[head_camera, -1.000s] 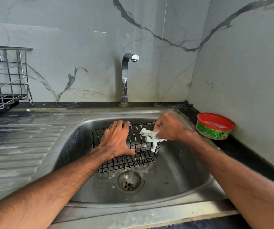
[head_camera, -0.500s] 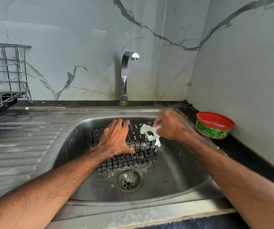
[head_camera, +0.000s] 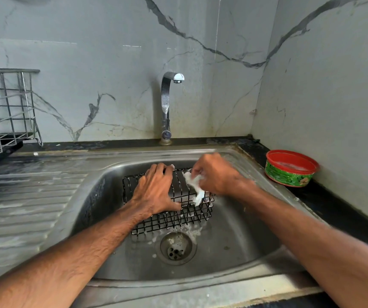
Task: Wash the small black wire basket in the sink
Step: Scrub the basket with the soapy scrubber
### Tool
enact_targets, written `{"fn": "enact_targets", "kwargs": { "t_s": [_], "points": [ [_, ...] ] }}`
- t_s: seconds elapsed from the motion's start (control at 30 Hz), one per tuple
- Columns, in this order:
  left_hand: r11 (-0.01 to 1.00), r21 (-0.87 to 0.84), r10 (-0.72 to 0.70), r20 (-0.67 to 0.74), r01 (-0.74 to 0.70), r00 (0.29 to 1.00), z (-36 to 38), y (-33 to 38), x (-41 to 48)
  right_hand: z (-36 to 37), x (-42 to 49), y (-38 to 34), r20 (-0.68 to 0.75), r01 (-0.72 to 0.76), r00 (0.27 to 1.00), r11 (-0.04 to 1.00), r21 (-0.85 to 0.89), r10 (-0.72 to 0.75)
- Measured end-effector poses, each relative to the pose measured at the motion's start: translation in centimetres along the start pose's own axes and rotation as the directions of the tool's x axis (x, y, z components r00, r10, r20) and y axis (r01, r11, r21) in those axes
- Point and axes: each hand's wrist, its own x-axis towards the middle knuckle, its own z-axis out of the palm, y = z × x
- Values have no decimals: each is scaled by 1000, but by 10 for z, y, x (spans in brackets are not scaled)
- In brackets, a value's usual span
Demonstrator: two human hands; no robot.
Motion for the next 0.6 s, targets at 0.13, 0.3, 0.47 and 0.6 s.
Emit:
{"fn": "enact_targets", "kwargs": {
  "t_s": [0.13,0.3,0.47,0.6],
  "points": [
    [1000,13,17,1,-17,1000,0,1,-1,-17,-4,49,-31,-137,990,989,-59,135],
    [999,20,31,-6,-31,999,0,1,-1,-19,-10,57,29,-197,980,979,-61,199],
    [998,33,49,-22,-49,999,1,1,-1,-11,-6,36,-13,-172,985,979,106,174],
    [997,38,75,-27,-73,997,0,2,0,-3,0,40,-112,-244,957,950,196,269]
  ]
}}
